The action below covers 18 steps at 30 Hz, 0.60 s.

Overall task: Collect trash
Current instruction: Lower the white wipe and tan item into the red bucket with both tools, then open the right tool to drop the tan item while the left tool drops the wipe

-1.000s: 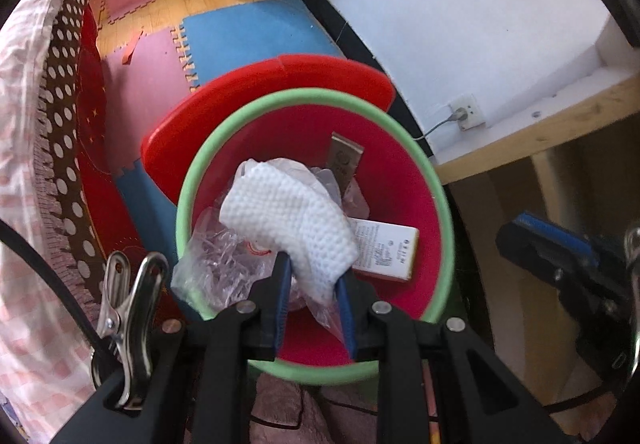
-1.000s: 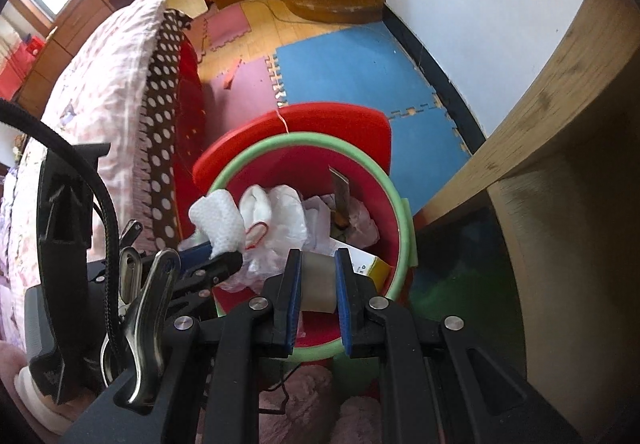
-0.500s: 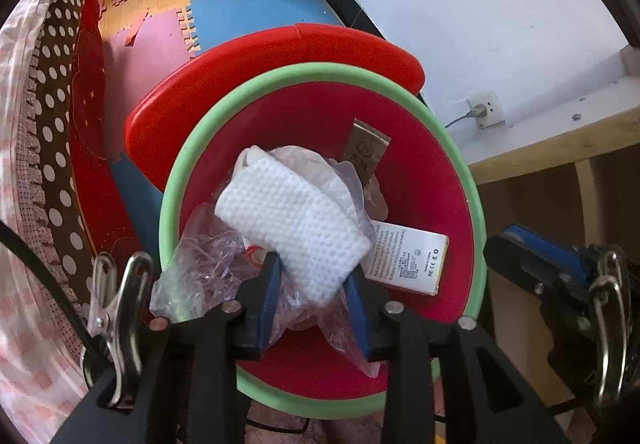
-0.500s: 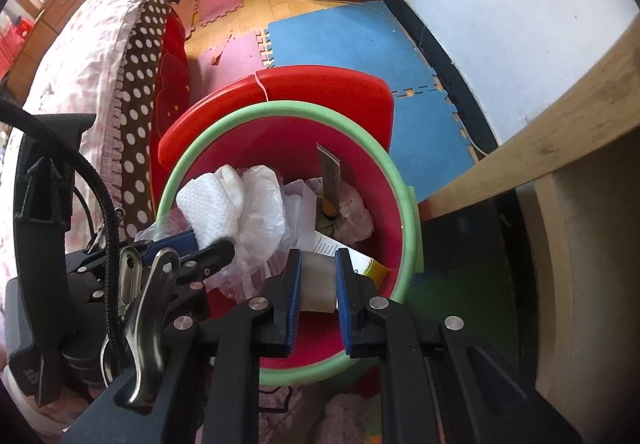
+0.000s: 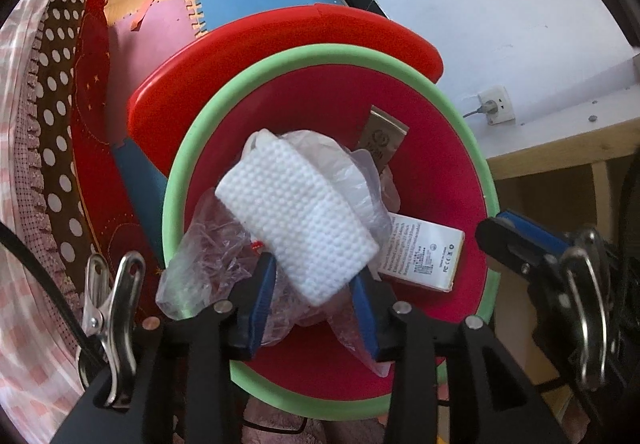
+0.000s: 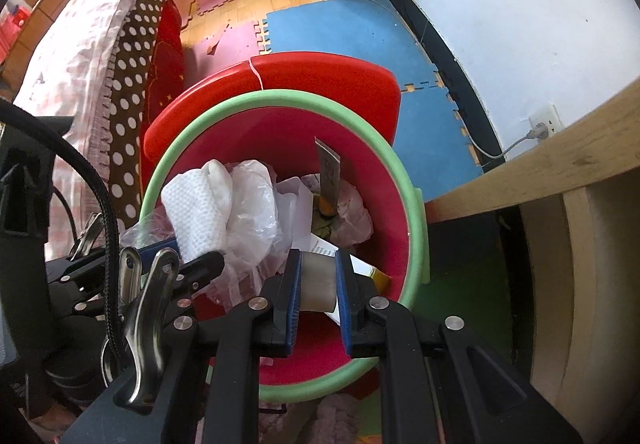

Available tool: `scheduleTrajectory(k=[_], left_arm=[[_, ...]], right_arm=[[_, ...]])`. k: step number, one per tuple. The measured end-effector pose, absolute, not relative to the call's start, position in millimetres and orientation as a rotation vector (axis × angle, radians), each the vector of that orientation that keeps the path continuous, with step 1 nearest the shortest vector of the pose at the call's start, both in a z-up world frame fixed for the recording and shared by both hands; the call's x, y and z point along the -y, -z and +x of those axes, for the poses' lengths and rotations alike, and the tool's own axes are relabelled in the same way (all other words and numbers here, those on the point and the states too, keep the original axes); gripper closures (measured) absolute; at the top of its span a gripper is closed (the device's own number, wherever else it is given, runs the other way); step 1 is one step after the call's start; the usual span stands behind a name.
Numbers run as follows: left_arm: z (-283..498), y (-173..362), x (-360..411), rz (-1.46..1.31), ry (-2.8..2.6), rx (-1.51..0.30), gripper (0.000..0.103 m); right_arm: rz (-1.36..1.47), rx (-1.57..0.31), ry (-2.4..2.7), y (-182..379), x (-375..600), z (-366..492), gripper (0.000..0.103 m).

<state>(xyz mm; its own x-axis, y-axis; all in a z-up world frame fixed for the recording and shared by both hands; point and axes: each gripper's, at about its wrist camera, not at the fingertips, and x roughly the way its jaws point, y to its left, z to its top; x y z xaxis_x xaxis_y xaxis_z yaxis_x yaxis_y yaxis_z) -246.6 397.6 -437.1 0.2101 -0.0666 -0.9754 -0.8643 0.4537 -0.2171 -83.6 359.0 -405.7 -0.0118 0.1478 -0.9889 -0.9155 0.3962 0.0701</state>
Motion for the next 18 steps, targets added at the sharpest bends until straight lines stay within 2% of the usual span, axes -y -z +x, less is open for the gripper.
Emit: scheduleTrajectory(k=[18], left_arm=[[-254, 442, -398, -0.989, -0.697, -1.260, 0.064]], right_arm=[[-0.845, -1.298, -0.974, 429, -370, -87, 0.086]])
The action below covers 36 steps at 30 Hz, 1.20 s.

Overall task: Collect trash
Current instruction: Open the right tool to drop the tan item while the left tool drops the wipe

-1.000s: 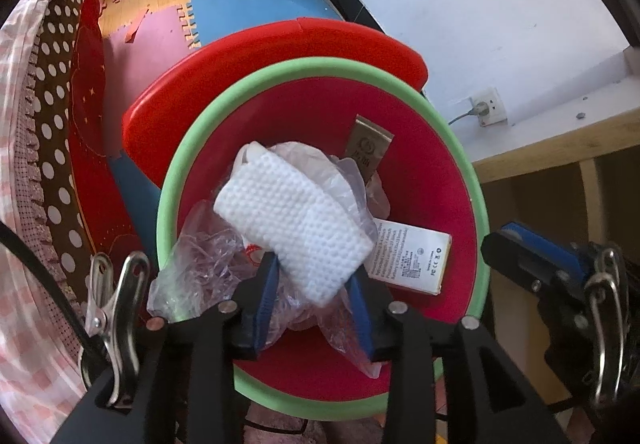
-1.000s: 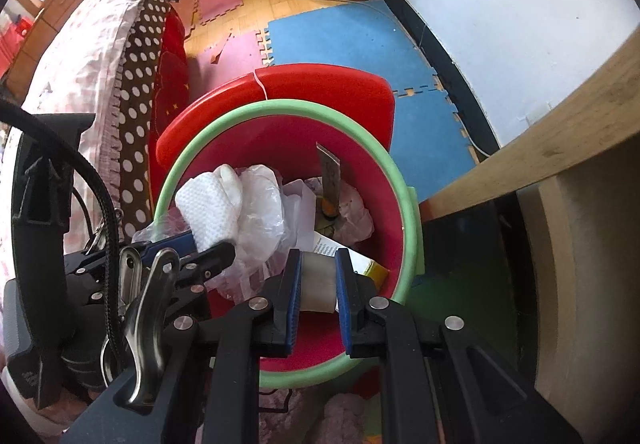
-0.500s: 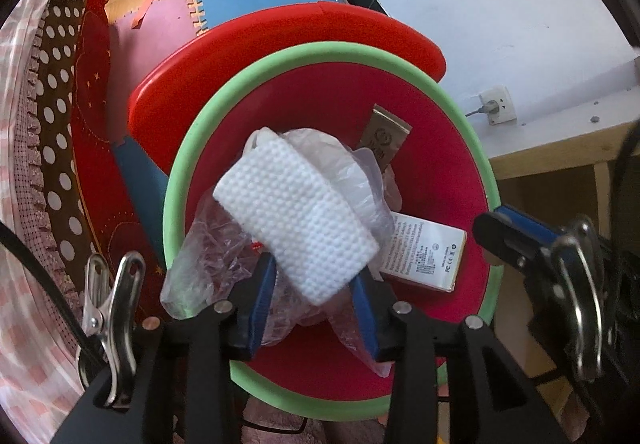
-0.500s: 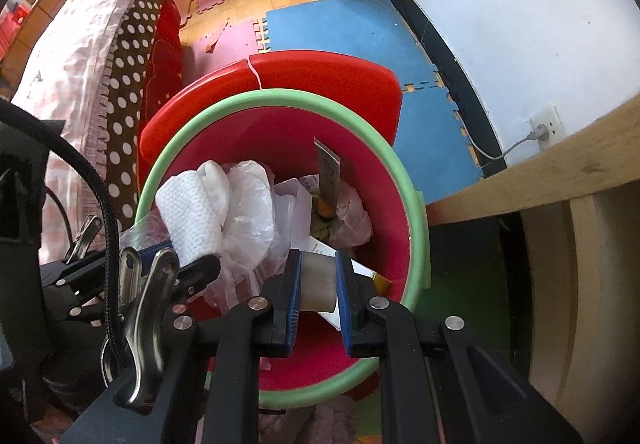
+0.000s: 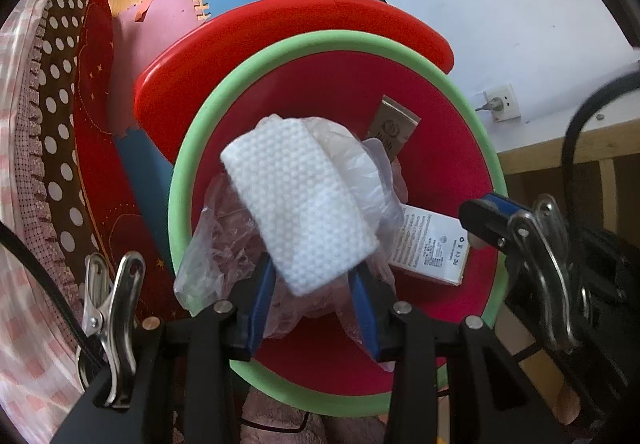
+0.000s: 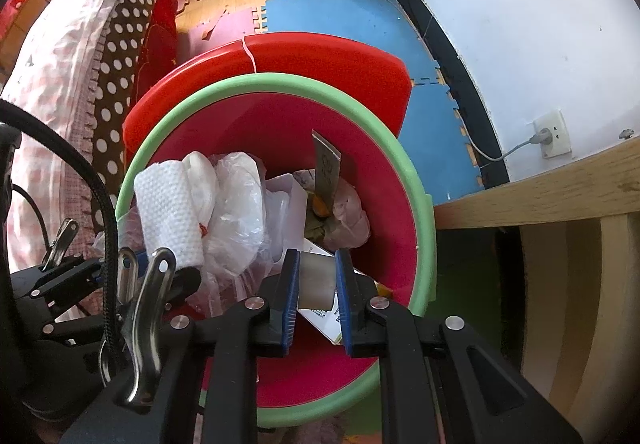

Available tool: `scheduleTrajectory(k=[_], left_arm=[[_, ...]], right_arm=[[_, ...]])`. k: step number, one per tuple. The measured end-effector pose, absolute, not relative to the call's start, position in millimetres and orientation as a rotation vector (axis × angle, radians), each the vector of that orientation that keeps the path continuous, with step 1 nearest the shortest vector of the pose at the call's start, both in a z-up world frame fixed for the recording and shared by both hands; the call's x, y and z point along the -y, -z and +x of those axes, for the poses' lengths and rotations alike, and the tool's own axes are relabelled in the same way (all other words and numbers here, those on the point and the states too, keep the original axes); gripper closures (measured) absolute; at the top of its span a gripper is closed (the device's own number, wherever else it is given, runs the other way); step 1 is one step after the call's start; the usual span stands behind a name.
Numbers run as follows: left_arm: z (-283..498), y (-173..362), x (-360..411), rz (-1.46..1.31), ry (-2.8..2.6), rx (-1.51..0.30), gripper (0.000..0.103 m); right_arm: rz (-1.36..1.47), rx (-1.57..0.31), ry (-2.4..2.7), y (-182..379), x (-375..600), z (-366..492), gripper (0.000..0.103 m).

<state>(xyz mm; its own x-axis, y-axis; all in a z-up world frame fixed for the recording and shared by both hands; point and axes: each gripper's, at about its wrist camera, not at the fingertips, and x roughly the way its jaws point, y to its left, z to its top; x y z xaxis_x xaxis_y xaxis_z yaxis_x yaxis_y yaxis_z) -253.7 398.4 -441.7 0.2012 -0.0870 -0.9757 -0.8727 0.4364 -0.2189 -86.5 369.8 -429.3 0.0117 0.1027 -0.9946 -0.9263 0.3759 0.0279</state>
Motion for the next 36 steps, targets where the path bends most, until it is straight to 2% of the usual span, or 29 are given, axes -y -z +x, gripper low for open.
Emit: scheduleTrajectory(k=[12, 36], left_arm=[[-254, 442, -399, -0.990, -0.693, -1.261, 0.064], [-255, 428, -397, -0.979, -0.685, -1.256, 0.064]], right_arm=[[-0.874, -1.263, -0.958, 427, -375, -89, 0.073], [-0.823, -1.256, -0.942, 406, -365, -90, 0.072]])
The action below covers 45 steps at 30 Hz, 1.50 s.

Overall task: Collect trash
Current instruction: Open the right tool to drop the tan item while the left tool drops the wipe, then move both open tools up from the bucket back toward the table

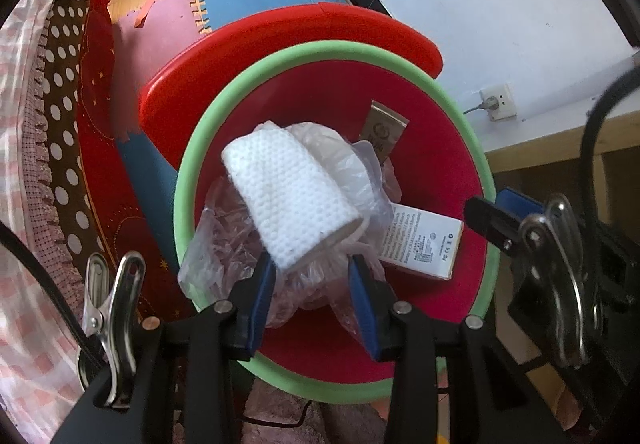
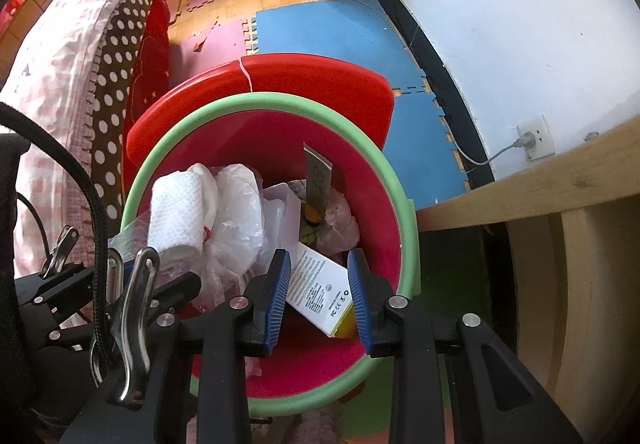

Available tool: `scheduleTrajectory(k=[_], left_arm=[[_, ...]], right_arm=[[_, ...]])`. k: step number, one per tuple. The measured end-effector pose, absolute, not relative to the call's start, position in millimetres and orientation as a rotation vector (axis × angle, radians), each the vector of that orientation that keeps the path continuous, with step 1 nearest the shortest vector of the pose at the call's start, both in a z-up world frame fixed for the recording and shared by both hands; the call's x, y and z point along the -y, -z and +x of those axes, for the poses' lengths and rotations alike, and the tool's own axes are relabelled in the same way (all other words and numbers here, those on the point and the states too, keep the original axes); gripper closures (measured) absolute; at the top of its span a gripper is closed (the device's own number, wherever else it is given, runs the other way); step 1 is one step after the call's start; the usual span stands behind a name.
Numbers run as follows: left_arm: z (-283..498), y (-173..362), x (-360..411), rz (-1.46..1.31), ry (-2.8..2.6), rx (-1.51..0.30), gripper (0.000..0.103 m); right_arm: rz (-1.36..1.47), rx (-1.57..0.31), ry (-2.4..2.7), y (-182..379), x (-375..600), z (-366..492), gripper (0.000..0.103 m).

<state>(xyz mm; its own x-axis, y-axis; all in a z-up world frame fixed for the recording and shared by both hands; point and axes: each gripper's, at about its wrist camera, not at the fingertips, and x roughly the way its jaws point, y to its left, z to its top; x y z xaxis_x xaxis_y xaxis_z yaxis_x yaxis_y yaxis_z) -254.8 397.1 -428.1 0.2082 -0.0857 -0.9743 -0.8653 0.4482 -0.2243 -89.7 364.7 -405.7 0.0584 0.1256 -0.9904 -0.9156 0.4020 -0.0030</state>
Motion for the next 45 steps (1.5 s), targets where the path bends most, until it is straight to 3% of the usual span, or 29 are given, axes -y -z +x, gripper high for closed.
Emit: scheduleTrajectory(k=[24, 45], left_arm=[[-257, 365, -372, -0.915, -0.720, -1.187, 0.064], [-269, 263, -325, -0.798, -0.775, -1.064, 0.064]], right_arm=[[-0.698, -1.171, -0.975, 338, -324, -102, 0.072], [-0.559, -1.037, -1.040, 246, -245, -122, 0.072]])
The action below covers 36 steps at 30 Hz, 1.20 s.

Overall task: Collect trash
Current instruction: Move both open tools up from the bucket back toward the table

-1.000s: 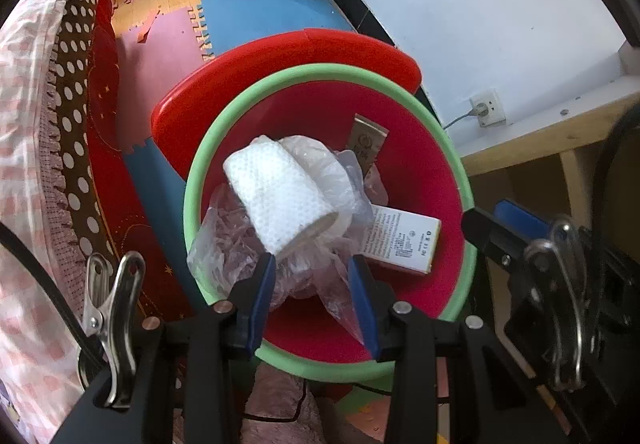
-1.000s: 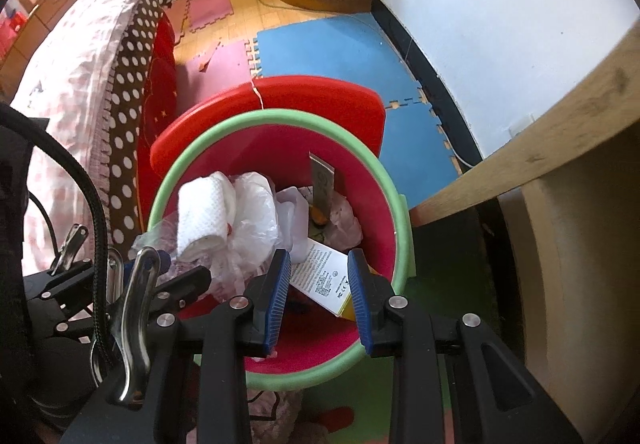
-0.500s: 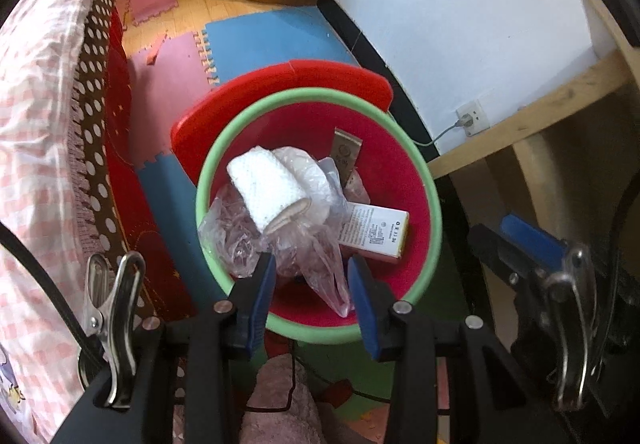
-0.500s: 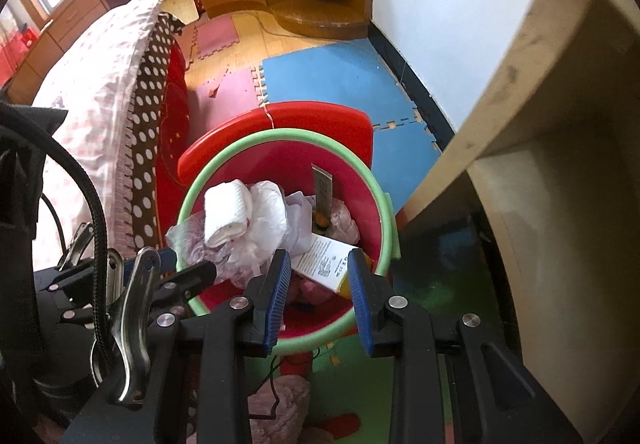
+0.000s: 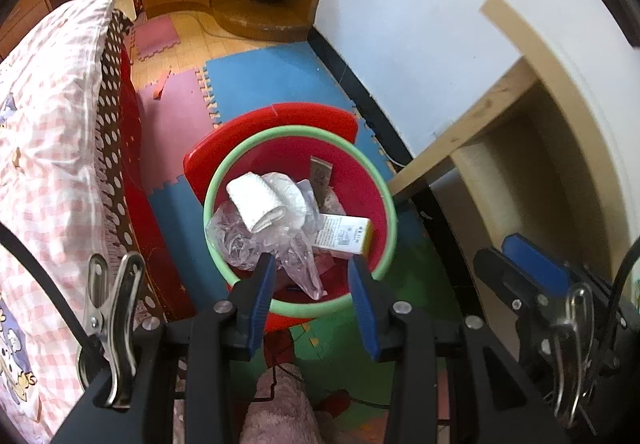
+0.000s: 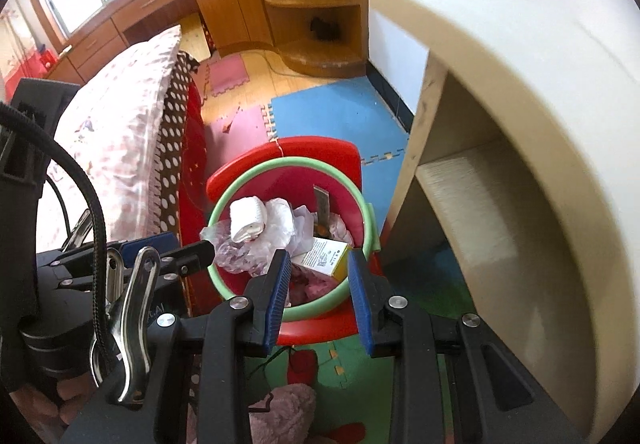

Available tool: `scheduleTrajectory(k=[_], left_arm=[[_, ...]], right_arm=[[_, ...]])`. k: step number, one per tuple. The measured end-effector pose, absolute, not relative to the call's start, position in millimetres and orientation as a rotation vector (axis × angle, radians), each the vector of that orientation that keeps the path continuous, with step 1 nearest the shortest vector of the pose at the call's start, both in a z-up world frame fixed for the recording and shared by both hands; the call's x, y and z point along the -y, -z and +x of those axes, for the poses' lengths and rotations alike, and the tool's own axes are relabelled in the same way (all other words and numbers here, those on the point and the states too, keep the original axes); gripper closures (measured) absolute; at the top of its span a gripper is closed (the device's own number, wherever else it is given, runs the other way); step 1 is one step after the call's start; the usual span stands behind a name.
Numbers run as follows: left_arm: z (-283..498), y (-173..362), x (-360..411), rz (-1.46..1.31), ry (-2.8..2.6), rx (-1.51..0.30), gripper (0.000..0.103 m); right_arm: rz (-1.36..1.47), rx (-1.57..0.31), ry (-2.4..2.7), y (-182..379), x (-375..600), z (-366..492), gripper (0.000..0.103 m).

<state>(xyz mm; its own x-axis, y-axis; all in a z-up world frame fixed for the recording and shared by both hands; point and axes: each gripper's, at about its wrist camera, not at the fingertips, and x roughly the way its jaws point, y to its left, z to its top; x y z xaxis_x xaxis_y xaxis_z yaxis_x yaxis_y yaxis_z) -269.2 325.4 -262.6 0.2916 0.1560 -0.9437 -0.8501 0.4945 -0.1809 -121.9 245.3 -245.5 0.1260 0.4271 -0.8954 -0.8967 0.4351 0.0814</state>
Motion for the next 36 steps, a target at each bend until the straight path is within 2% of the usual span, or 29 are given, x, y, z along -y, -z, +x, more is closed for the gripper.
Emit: scheduleTrajectory(k=[19, 36], left_arm=[[-265, 161, -267, -0.697, -0.762, -0.983, 0.064], [-230, 68, -196, -0.555, -0.667, -0.946, 0.064]], right_arm=[[-0.445, -0.900, -1.067, 150, -162, -130, 0.072], [-0.304, -0.808, -1.002, 70, -63, -129, 0.072]])
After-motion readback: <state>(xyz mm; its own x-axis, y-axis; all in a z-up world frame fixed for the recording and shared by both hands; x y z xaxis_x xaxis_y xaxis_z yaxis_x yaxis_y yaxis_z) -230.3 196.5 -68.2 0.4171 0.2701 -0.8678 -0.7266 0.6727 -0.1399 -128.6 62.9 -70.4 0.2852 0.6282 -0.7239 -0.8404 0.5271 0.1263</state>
